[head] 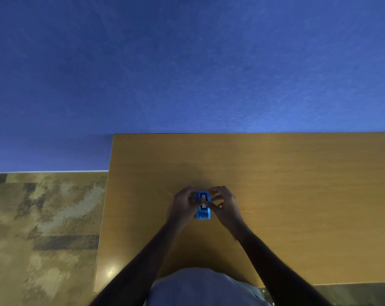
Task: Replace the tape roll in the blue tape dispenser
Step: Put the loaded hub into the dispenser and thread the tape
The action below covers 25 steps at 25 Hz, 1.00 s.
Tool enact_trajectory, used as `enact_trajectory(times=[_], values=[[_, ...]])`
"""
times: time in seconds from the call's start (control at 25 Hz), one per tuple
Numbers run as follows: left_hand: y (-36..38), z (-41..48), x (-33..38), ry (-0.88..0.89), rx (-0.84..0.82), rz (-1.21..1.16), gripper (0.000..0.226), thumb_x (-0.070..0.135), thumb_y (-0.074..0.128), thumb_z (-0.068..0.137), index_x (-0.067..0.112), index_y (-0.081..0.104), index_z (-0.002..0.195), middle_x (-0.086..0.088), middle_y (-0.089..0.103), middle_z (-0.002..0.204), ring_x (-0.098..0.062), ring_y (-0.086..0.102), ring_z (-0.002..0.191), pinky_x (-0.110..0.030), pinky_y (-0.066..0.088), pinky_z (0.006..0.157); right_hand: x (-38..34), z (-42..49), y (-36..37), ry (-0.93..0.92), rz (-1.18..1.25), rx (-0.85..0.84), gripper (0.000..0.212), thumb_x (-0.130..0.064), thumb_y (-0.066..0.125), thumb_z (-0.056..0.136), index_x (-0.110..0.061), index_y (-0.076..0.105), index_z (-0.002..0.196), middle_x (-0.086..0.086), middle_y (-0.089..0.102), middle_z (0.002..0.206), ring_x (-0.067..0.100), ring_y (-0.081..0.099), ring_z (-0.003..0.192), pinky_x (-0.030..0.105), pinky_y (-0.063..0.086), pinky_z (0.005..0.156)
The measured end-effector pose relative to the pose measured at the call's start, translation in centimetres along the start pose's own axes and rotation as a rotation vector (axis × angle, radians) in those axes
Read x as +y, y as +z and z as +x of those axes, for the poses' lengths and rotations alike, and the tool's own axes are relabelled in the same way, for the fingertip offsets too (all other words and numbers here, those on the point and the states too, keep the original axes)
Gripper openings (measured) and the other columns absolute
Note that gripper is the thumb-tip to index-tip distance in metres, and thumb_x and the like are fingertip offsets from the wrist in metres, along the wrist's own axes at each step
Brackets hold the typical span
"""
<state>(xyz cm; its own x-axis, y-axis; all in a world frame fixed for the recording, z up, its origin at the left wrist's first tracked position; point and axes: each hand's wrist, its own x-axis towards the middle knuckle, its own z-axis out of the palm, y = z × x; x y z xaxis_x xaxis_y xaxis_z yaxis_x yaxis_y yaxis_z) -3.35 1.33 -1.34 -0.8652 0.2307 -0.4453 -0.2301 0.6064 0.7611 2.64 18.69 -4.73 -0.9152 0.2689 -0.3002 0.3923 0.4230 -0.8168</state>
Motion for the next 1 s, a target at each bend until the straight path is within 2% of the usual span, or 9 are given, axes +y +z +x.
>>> enact_trajectory(times=[0.12,0.2,0.32,0.44,0.52,0.64,0.76,1.0], values=[[0.2,-0.2,-0.5,0.016,0.005,0.004,0.04,0.041,0.084,0.082,0.023,0.075,0.116,0.0,0.081,0.108,-0.021,0.078,0.097,-0.048,0.065,0.082,0.3,-0.3,-0.2,-0.031,-0.032,-0.011,0.042,-0.023,0.094,0.079,-0.021,0.075,0.117,-0.005,0.072,0.114,0.01,0.074,0.094,0.024,0.064,0.073],[0.3,-0.4,-0.8,0.043,-0.006,0.037,0.044,0.036,0.088,0.083,0.024,0.074,0.124,0.002,0.08,0.114,-0.018,0.077,0.102,-0.048,0.065,0.086,0.5,-0.6,-0.4,-0.057,-0.065,-0.024,0.042,-0.015,0.095,0.08,-0.02,0.076,0.116,-0.005,0.072,0.112,0.008,0.073,0.095,0.021,0.062,0.072],[0.5,-0.9,-0.9,0.078,0.003,0.079,0.049,0.043,0.084,0.084,0.028,0.071,0.129,0.005,0.078,0.122,-0.017,0.074,0.11,-0.046,0.063,0.092,0.7,-0.7,-0.4,-0.074,-0.103,-0.013,0.042,-0.001,0.092,0.081,-0.018,0.076,0.116,-0.002,0.073,0.112,0.011,0.074,0.09,0.035,0.067,0.075],[0.8,-1.0,-0.9,0.087,0.014,0.126,0.051,0.052,0.076,0.083,0.036,0.067,0.131,0.011,0.075,0.126,-0.014,0.072,0.114,-0.044,0.062,0.094,0.4,-0.3,-0.2,-0.048,-0.086,0.037,0.028,-0.003,0.084,0.089,-0.019,0.078,0.111,0.0,0.075,0.108,0.011,0.074,0.089,0.042,0.067,0.077],[0.9,-1.0,-1.1,0.083,-0.008,0.152,0.06,0.045,0.083,0.078,0.037,0.064,0.135,0.011,0.073,0.133,-0.015,0.07,0.12,-0.044,0.06,0.099,0.2,0.0,0.1,-0.028,-0.092,0.04,0.023,-0.012,0.083,0.092,-0.023,0.076,0.11,-0.003,0.075,0.105,0.012,0.075,0.09,0.046,0.067,0.078],[0.8,-0.8,-1.1,0.072,-0.029,0.181,0.073,0.034,0.09,0.07,0.033,0.065,0.139,0.008,0.072,0.137,-0.018,0.069,0.125,-0.045,0.058,0.104,0.2,0.3,0.4,0.006,-0.089,0.019,0.03,-0.016,0.087,0.087,-0.027,0.076,0.113,-0.004,0.075,0.104,0.012,0.075,0.088,0.047,0.067,0.077],[0.6,-0.6,-0.9,0.085,-0.015,0.161,0.063,0.036,0.091,0.075,0.031,0.07,0.134,0.008,0.074,0.13,-0.015,0.071,0.117,-0.043,0.06,0.099,0.3,0.3,0.3,0.015,-0.101,-0.001,0.041,-0.016,0.092,0.082,-0.025,0.077,0.119,-0.004,0.074,0.107,0.013,0.077,0.084,0.047,0.068,0.076],[0.5,-1.1,-0.5,0.129,-0.017,0.151,0.053,0.033,0.085,0.079,0.032,0.072,0.131,0.007,0.074,0.126,-0.016,0.072,0.113,-0.047,0.061,0.096,0.4,-0.1,0.3,-0.02,-0.167,-0.022,0.041,-0.017,0.094,0.08,-0.028,0.078,0.116,-0.004,0.072,0.11,0.012,0.077,0.081,0.048,0.068,0.074]])
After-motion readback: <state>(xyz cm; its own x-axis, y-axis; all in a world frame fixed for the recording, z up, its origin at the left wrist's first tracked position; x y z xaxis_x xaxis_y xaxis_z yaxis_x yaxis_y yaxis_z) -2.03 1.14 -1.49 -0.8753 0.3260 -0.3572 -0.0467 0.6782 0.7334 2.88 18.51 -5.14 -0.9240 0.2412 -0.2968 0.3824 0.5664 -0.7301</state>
